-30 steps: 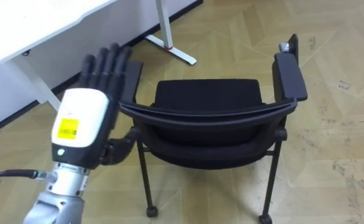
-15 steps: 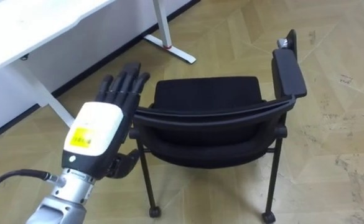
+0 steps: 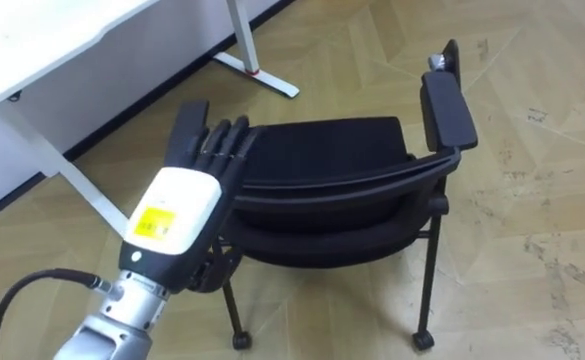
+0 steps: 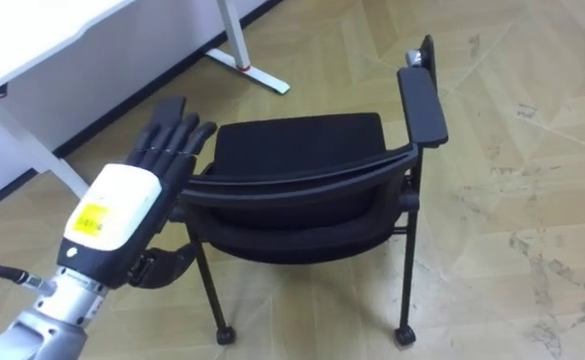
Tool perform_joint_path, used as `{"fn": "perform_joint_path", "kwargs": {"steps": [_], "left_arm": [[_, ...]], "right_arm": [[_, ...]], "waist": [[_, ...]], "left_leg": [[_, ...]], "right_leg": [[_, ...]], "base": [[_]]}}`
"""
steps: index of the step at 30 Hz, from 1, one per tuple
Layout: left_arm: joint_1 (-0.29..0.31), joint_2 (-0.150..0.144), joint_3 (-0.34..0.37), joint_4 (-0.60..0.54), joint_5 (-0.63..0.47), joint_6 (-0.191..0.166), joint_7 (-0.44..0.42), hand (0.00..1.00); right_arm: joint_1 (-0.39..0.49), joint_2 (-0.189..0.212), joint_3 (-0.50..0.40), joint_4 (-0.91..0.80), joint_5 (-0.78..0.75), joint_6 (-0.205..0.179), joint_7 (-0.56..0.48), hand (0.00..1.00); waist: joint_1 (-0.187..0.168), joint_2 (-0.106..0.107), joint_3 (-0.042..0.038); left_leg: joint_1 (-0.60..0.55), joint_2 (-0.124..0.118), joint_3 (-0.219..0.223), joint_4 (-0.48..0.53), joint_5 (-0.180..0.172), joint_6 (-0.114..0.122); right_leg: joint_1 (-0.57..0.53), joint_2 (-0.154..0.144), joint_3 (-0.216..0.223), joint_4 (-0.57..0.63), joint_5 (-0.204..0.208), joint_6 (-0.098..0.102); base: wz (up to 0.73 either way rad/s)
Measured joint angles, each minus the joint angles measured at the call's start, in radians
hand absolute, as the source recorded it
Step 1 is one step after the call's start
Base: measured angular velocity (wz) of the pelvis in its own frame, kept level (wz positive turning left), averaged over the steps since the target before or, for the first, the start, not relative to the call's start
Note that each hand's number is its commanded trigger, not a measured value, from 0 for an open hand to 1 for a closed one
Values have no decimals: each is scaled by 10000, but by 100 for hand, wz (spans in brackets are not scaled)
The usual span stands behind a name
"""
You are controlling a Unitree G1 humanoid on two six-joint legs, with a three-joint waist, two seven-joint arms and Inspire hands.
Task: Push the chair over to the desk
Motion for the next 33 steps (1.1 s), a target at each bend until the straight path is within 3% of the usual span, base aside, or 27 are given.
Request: {"fn": "perform_joint_path", "kwargs": {"steps": [4, 12, 18, 20, 24, 26, 28, 33], "left_arm": [[-381, 14, -209, 137, -149, -7, 17, 0], [-425, -18, -693, 975, -221, 20, 16, 0], [-539, -246, -691, 1977, -233, 20, 14, 0], [-824, -409, -691, 2638, -238, 33, 1, 0], [-1097, -439, -685, 3162, -438, 185, -68, 0], [-1301, -484, -685, 3435, -668, 276, -112, 0], [-1455, -513, -688, 3785, -1046, 286, -119, 0], [-1531, -515, -684, 4245, -1845, 299, -120, 0]], "right_arm": [[6, 4, 84, -4, -121, 6, -14, 0], [160, 31, 75, -398, -145, 11, -195, 0], [174, 37, -92, -373, -343, 14, -65, 0], [234, 36, -143, -376, -652, 34, 61, 0], [283, 37, -146, -375, -844, 71, 267, 0], [351, 39, -146, -378, -994, 221, 297, 0], [380, 38, -136, -380, -952, 272, 319, 0], [495, 38, -153, -758, -921, 268, 223, 0]], "waist": [[-157, -28, 19], [-546, -168, 103], [-838, -146, 72], [-838, -151, 63], [-850, -170, 44], [-862, -165, -46], [-868, -203, -79], [-867, -164, -91]], "left_leg": [[39, 20, 115, -54, 0, 0], [128, 80, 371, -97, 0, 0], [164, 87, 450, -104, 0, 0], [183, 93, 450, -102, 0, 0], [182, 99, 479, -102, 0, 0], [195, 100, 490, -102, 0, 0], [239, 105, 494, -103, 0, 0], [470, 153, 684, -135, -1, 0]], "right_leg": [[-55, 15, 118, 11, 16, -6], [-97, 55, 312, 20, 30, -27], [-121, 62, 377, 44, 30, -28], [-158, 68, 489, 97, 30, -28], [-263, 70, 606, 177, 33, -32], [-263, 70, 611, 194, 36, -35], [-219, 73, 670, 198, 39, -38], [-43, 117, 862, 178, 101, -61]], "base": [[-8], [-8], [-4], [-7], [-9], [0], [-4], [-11]]}}
